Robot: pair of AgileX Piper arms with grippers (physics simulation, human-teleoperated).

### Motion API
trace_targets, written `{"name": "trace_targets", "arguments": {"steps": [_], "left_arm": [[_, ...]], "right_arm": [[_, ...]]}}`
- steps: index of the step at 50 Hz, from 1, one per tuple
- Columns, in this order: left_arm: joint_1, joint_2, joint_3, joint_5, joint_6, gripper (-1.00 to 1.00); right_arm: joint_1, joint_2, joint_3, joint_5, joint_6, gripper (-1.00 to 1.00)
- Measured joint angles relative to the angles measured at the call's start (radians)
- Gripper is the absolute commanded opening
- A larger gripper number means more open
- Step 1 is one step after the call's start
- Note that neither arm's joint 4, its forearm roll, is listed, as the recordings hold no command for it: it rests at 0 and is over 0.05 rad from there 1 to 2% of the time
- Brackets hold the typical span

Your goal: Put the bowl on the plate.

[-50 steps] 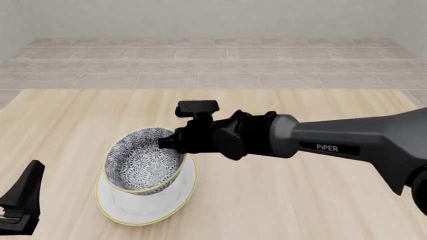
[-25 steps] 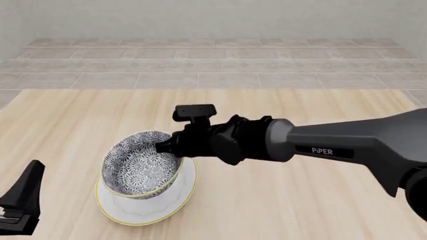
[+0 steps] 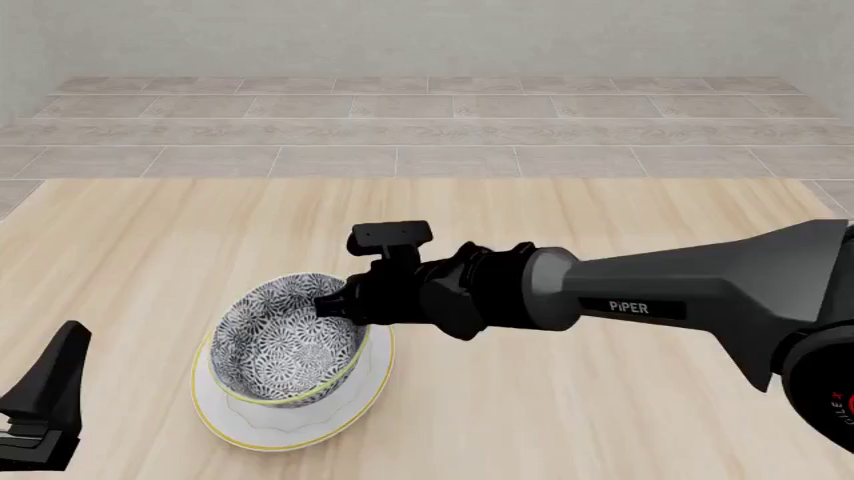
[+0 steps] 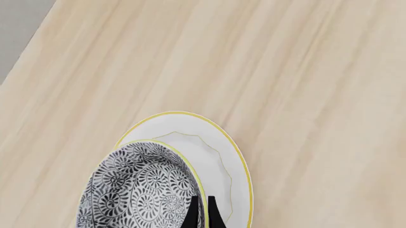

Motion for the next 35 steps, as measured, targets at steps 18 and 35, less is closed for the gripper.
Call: {"name": "trace_targets", "arguments": {"steps": [18,35], "left_arm": [[0.0,0.0,0.0,-0.001,0.001,1.0],[-0.001,0.0,-0.001,0.0,0.003,1.0]], "right_arm": [[0.002,0.016,0.008,-0.014,0.003,-1.0],[0.003,0.024,0.009,-0.018,0.003,-1.0]]}}
